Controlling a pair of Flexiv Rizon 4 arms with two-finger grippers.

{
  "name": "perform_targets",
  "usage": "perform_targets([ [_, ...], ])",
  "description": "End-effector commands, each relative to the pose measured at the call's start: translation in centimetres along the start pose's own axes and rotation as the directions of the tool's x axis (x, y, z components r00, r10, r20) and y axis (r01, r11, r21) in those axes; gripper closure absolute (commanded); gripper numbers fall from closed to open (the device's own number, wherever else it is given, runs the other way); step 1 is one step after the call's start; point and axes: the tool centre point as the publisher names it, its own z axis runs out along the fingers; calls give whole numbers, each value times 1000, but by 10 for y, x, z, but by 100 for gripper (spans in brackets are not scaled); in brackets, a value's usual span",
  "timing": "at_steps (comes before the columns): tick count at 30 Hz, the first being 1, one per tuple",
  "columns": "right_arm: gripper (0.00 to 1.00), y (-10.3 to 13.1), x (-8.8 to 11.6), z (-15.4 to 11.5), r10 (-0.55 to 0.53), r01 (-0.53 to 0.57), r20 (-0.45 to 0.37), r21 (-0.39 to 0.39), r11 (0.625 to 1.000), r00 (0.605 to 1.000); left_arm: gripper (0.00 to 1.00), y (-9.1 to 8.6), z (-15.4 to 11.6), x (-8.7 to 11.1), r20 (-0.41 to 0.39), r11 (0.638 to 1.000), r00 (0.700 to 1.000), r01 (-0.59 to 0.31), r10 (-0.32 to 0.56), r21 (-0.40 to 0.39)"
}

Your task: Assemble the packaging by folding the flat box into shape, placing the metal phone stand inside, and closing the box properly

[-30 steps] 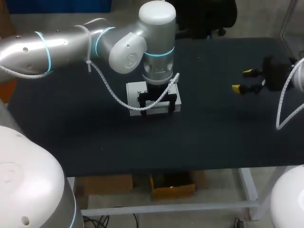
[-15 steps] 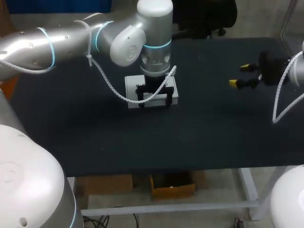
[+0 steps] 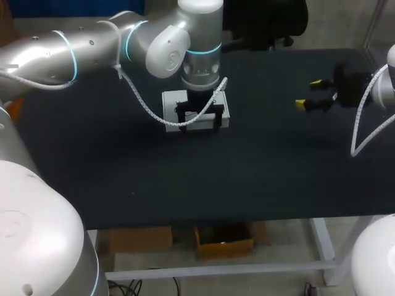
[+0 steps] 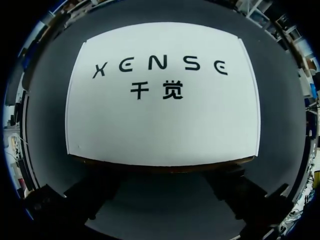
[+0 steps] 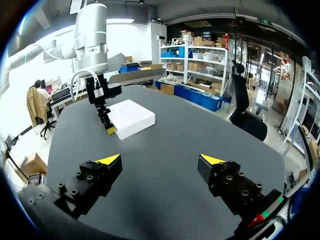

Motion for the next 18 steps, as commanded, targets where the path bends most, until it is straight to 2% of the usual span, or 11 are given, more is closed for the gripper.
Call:
perform_targets([
  [1,0,3,-1,2,0,0,0,-2,1000,1000,0,-12,1,4,7,1000,1000,-4,4,-10],
  [18,0,4,-2,2,2,-2,0,0,1000,1000,0,-59,1,12,1,1000,1000,-19,19,-2],
])
